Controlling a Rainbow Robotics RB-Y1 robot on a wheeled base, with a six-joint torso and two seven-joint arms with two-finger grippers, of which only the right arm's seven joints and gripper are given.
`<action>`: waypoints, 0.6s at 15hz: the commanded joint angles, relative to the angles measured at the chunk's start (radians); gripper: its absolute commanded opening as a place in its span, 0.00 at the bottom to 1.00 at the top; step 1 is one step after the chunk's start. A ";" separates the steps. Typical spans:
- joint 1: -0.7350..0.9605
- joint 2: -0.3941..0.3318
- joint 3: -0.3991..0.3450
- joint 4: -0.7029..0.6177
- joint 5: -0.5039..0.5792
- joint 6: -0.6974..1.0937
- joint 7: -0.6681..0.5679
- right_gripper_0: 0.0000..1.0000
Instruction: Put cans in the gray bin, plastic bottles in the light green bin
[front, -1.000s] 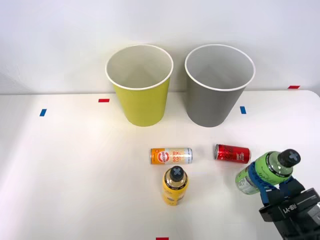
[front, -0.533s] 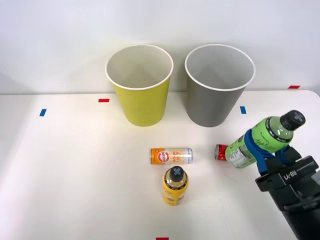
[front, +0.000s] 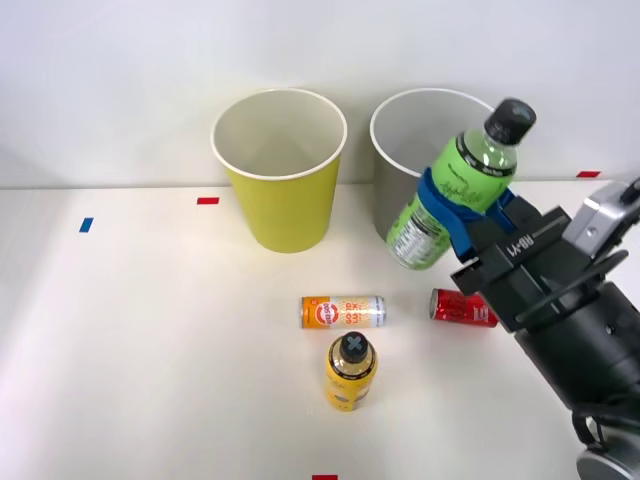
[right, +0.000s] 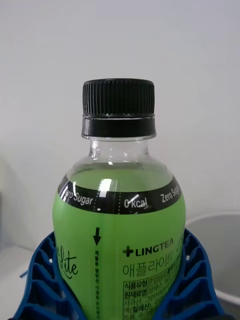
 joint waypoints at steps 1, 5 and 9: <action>-0.139 0.077 0.004 -0.008 -0.022 0.127 -0.022 0.00; -0.294 0.181 0.004 -0.008 -0.022 0.337 -0.037 0.00; -0.459 0.298 0.024 0.125 -0.007 0.375 -0.045 0.00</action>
